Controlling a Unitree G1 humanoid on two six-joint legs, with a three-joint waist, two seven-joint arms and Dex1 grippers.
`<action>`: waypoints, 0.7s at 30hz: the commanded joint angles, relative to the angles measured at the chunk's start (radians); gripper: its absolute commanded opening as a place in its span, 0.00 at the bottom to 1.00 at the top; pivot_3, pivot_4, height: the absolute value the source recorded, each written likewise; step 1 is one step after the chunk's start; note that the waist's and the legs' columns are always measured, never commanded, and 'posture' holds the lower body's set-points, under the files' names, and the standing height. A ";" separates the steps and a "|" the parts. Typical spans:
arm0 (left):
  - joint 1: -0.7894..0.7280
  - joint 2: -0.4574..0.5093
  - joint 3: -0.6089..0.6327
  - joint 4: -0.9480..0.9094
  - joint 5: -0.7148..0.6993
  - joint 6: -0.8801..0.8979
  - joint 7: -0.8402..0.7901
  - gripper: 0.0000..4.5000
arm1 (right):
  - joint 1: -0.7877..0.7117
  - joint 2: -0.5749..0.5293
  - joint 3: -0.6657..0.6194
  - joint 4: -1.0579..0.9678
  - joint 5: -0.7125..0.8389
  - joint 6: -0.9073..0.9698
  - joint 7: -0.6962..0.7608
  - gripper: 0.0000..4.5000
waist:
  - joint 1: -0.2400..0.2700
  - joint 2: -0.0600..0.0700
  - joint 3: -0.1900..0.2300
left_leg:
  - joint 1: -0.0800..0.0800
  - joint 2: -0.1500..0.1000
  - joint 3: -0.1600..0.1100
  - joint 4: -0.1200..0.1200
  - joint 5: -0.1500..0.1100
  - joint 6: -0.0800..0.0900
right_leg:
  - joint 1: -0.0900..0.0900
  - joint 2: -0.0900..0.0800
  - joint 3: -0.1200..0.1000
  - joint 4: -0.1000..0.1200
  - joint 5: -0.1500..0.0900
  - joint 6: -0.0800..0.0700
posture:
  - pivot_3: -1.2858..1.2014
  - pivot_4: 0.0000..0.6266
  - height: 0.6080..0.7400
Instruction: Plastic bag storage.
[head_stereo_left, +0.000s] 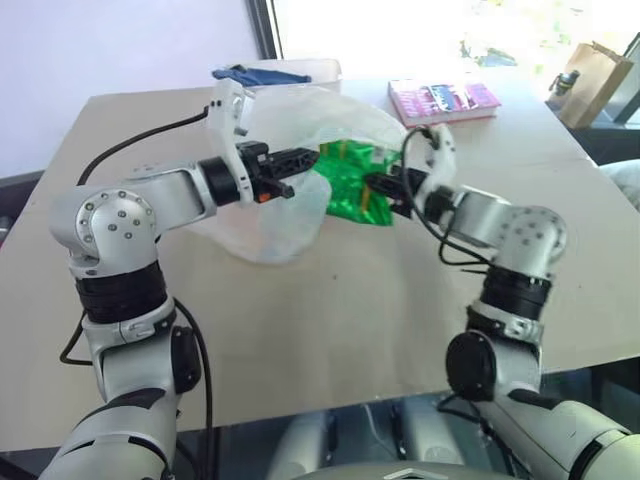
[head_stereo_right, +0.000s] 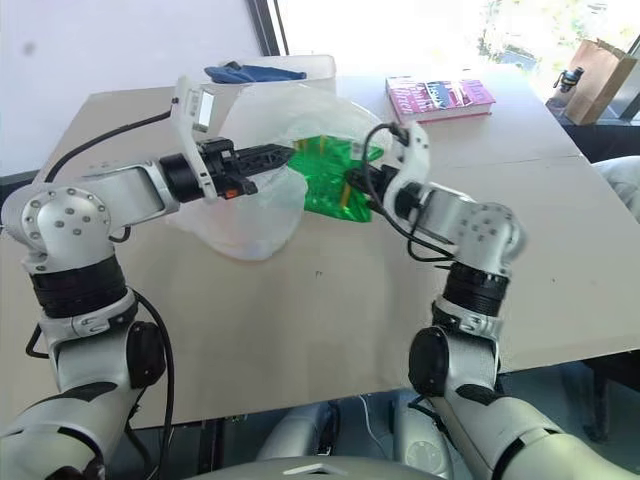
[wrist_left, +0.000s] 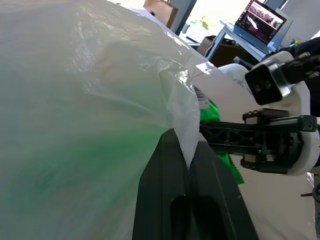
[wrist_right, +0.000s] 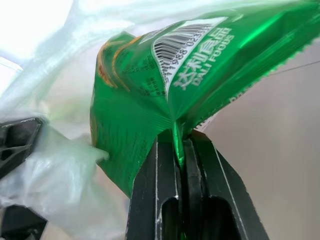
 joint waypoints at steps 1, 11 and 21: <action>-0.012 0.013 0.025 -0.029 -0.010 -0.015 0.016 0.00 | -0.043 0.047 0.116 0.083 -0.035 -0.127 0.044 0.02 | -0.003 0.000 0.000 | 0.000 0.000 0.000 0.000 0.000 0.000 | 0.000 0.000 0.000 0.000 0.000 0.000 | 0.52 0.24 1.00; 0.030 0.054 0.065 -0.035 0.015 -0.024 0.070 0.00 | -0.050 -0.124 0.103 0.183 -0.032 -0.228 0.063 0.02 | -0.003 0.000 0.000 | 0.000 0.000 0.001 0.000 0.000 0.000 | -0.001 0.000 0.000 0.000 0.000 0.000 | 0.52 0.24 1.00; -0.023 0.019 0.042 0.067 0.087 -0.093 0.117 0.00 | -0.063 -0.168 0.111 0.119 0.035 -0.174 0.083 0.02 | -0.008 0.000 0.000 | 0.000 0.000 0.003 0.000 0.000 0.000 | -0.002 0.000 0.001 0.000 0.000 0.000 | 0.52 0.24 1.00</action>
